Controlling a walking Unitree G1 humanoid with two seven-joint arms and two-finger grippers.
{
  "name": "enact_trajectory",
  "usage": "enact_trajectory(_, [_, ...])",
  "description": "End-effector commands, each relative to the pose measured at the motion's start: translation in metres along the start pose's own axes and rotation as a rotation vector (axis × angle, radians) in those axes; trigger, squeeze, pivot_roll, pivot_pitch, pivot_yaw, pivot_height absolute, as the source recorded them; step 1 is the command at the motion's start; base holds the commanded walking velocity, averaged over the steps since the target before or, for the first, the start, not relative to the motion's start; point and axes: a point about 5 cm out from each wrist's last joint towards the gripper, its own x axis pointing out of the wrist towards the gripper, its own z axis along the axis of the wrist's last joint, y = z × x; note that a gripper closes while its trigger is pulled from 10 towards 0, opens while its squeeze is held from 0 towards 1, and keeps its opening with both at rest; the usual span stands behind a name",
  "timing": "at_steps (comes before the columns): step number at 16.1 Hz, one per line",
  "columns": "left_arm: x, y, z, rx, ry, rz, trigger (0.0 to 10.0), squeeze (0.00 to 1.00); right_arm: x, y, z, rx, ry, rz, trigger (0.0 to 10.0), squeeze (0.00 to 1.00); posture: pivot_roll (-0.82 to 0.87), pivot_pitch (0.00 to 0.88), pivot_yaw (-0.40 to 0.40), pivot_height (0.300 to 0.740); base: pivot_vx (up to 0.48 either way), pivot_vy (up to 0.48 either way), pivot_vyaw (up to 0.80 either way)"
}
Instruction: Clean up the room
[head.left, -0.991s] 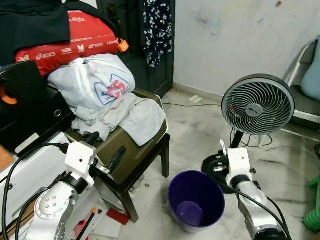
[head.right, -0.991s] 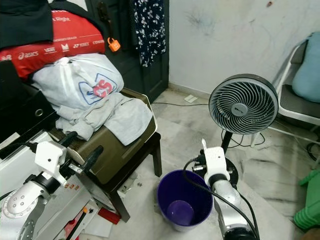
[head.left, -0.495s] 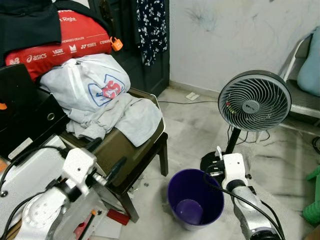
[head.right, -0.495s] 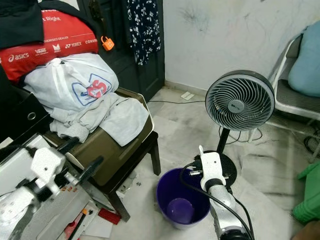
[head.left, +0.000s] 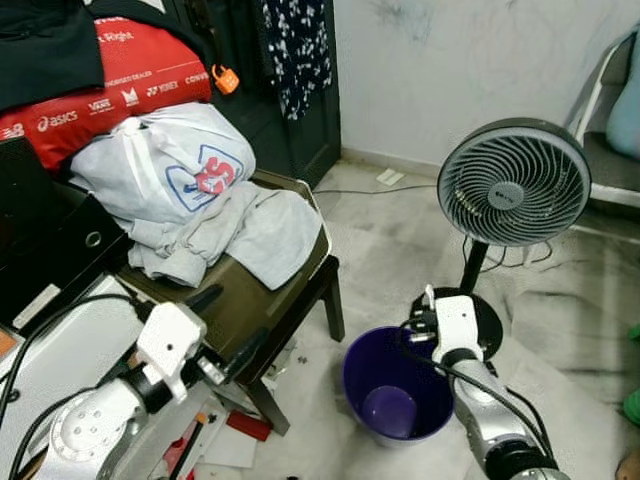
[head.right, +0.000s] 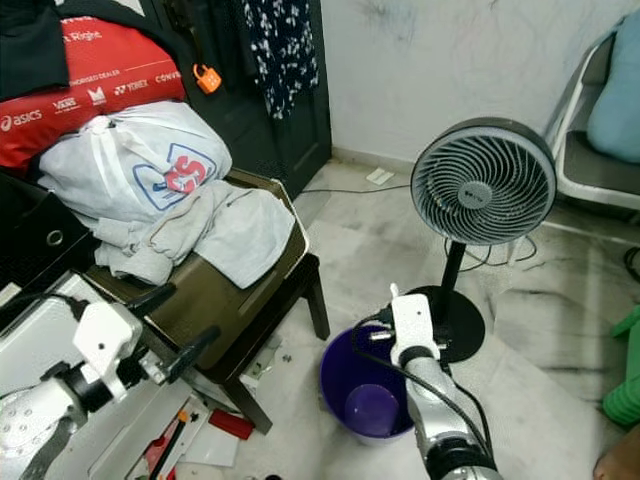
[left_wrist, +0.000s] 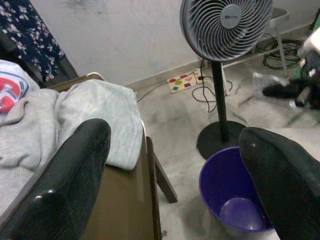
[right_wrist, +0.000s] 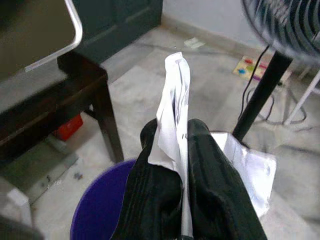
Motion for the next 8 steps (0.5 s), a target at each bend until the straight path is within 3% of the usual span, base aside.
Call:
enact_trajectory(1, [0.0001, -0.0005, 0.0043, 0.010, -0.002, -0.024, 10.0, 0.00, 0.0008, 0.0028, -0.0001, -0.001, 0.000, -0.001, 10.0, 0.00, 0.09, 0.116, 0.159, 0.740, 0.000, 0.000, 0.00])
enact_trajectory(8, [0.0002, -0.0020, 0.0084, 0.013, 0.007, -0.051, 10.0, 0.00, 0.0054, 0.0058, -0.0023, -0.010, 0.047, -0.019, 10.0, 0.00, 0.13, 0.147, 0.198, 0.740, 0.000, 0.000, 0.00])
